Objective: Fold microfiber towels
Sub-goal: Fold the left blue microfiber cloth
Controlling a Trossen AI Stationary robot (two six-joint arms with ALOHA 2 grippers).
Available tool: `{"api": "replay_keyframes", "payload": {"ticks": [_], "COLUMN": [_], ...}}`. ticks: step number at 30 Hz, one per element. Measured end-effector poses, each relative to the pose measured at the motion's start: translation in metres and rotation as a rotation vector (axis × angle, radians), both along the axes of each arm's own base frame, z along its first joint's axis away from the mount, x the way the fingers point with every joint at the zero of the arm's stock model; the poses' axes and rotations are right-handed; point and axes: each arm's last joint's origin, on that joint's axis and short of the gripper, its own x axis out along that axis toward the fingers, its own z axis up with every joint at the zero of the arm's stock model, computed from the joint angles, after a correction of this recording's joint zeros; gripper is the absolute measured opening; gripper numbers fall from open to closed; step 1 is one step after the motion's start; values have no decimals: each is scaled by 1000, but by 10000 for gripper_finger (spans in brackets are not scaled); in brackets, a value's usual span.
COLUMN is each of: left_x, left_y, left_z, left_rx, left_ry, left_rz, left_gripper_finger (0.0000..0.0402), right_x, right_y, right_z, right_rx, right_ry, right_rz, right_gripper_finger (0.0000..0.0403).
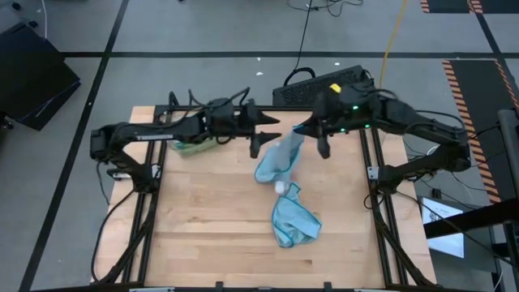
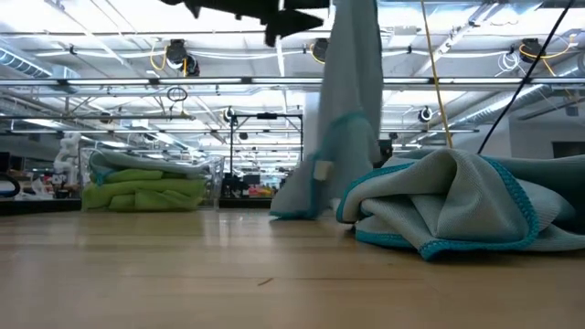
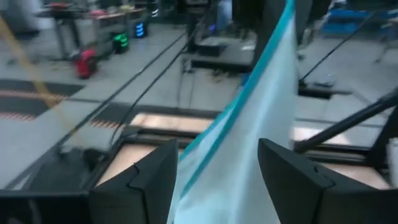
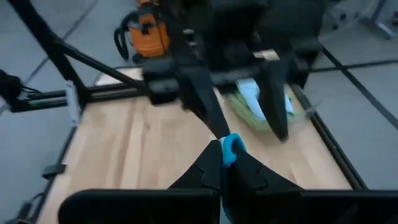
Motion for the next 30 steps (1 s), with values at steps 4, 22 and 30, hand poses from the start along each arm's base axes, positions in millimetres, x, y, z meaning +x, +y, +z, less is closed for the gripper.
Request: {"api": "replay_keyframes", "payload": {"ticks": [4,22,30], "left_x": [16,48,77], "left_y": [9,27,38], "left_z": [12,72,26], "left_rx": [-51,-278,-424], "left_ry": [-66,-362,-211], "left_rz": [-121,-458,-623], "left_gripper_finger": [225,225,225], "right_x": [-12,-16,-10], "right_y": [4,9,8], "right_z": [16,38,37], "right_rx": [6,38,55], "right_ry": [31,-45,-58], "right_rz": [7,138,155], "right_gripper_finger": [0,0,0]}}
